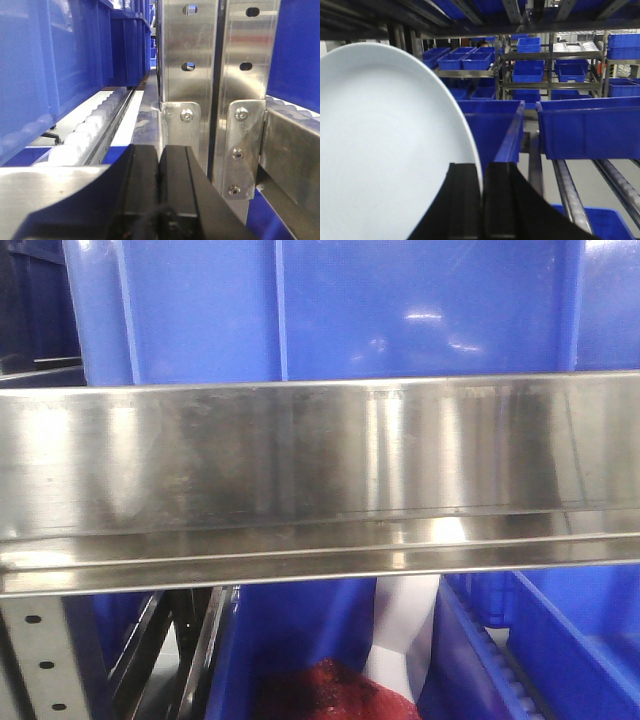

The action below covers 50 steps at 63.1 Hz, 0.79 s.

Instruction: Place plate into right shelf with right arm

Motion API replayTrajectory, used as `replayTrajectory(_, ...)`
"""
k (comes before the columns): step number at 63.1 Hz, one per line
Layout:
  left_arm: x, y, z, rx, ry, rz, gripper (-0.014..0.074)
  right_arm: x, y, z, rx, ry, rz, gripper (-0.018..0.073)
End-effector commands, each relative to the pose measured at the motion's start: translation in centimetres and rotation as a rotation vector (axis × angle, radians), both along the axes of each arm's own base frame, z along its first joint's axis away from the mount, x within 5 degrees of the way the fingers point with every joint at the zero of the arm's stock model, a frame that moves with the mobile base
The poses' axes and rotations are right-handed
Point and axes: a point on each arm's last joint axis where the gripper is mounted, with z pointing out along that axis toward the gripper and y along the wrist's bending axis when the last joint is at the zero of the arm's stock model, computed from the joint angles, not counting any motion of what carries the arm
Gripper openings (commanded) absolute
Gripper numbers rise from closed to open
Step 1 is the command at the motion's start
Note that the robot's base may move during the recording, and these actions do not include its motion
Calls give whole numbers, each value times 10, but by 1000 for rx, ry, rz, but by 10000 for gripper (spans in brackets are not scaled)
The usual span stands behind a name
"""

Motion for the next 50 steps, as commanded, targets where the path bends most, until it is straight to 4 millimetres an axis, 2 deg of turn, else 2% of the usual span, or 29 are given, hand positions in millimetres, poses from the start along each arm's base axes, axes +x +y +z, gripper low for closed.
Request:
replayTrajectory(1,-1,2,6,-7,-89,15,-47,-2,3,38,79,-150,40,55)
replayTrajectory(7,-1,2,6,-7,-89,15,-47,8,7,60,83,-137,40,55)
replayTrajectory(12,-1,2,6,-7,-89,15,-47,26,14,81,76,-114,37,55)
replayTrajectory(23,-1,2,6,-7,-89,15,-47,83,37,107,24,-20,24,55)
replayTrajectory(33,-1,2,6,-7,-89,15,-47,132,58,112,-75,46,10,55)
replayTrajectory(37,-1,2,6,-7,-89,15,-47,157,68,108,-120,85,7,55)
replayTrajectory(50,-1,2,6,-7,-89,15,-47,212,96,89,-216,170,23,55)
